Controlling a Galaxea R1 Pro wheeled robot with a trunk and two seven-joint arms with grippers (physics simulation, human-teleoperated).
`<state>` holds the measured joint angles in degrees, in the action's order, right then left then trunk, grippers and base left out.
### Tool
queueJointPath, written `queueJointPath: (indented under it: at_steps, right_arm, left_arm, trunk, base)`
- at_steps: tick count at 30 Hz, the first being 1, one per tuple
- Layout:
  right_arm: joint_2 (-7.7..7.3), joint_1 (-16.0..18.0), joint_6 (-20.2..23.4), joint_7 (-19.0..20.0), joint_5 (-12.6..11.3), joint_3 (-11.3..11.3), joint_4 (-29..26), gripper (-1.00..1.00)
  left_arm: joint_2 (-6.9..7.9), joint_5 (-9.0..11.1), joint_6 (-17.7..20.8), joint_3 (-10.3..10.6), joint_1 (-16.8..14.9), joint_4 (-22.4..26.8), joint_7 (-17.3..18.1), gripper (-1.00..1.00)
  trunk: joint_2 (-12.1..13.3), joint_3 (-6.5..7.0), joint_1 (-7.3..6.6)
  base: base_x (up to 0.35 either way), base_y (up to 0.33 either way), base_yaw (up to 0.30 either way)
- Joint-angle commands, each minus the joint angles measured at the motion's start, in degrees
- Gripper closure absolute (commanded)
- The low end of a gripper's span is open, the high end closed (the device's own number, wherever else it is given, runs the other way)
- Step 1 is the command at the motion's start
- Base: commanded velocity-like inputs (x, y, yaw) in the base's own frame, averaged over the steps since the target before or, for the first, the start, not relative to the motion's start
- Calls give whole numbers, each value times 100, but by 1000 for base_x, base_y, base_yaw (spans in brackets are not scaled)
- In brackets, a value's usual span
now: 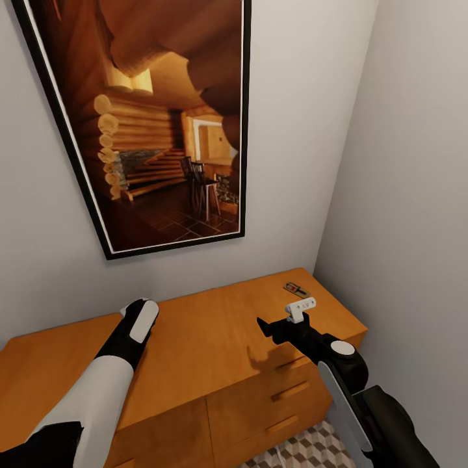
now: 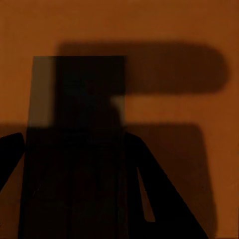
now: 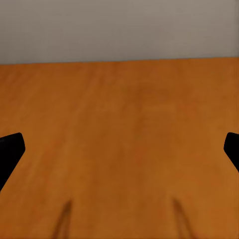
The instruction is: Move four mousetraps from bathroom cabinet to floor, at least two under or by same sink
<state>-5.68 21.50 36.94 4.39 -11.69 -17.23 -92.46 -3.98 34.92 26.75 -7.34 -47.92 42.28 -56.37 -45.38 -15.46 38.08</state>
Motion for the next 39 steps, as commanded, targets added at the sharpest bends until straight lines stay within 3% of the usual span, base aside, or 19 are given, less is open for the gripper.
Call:
queueJointPath:
  at_steps: [1, 19, 25, 31, 32, 35, 39]
  right_arm:
    - [-1, 1, 1, 0, 0, 0, 0, -100]
    - [18, 0, 16, -1, 0, 10, 0, -100]
    - [46, 224, 82, -2, -9, 11, 134, -100]
    - [59, 921, 920, -12, -33, 24, 427, -100]
    - [56, 1185, 1099, -6, -38, 44, 590, -100]
    - [42, 1567, 1253, 10, -44, 79, 927, -100]
    - [0, 2360, 1298, 112, -54, 113, 1868, -100]
  left_arm:
    - [1, -4, 17, -2, 1, -1, 2, 100]
    - [-6, -5, 24, -4, -4, -1, -39, 100]
    - [-53, 9, 44, 18, 8, 54, -61, 100]
    - [-195, 20, 97, 63, 36, 357, -293, 100]
    - [-219, 25, 151, 71, 108, 583, -362, 100]
    - [-244, 28, 325, 83, 334, 1111, -435, 100]
    - [-266, 32, 752, 105, 937, 2483, -487, 100]
  trunk:
    - [0, -1, 0]
    - [0, -1, 0]
    - [0, -1, 0]
    - [0, -1, 0]
    - [0, -1, 0]
    - [0, -1, 0]
    - [0, -1, 0]
  base:
    - [0, 0, 0]
    - [0, 0, 0]
    - [0, 0, 0]
    - [0, 0, 0]
    - [0, 0, 0]
    - [0, 0, 0]
    - [0, 0, 0]
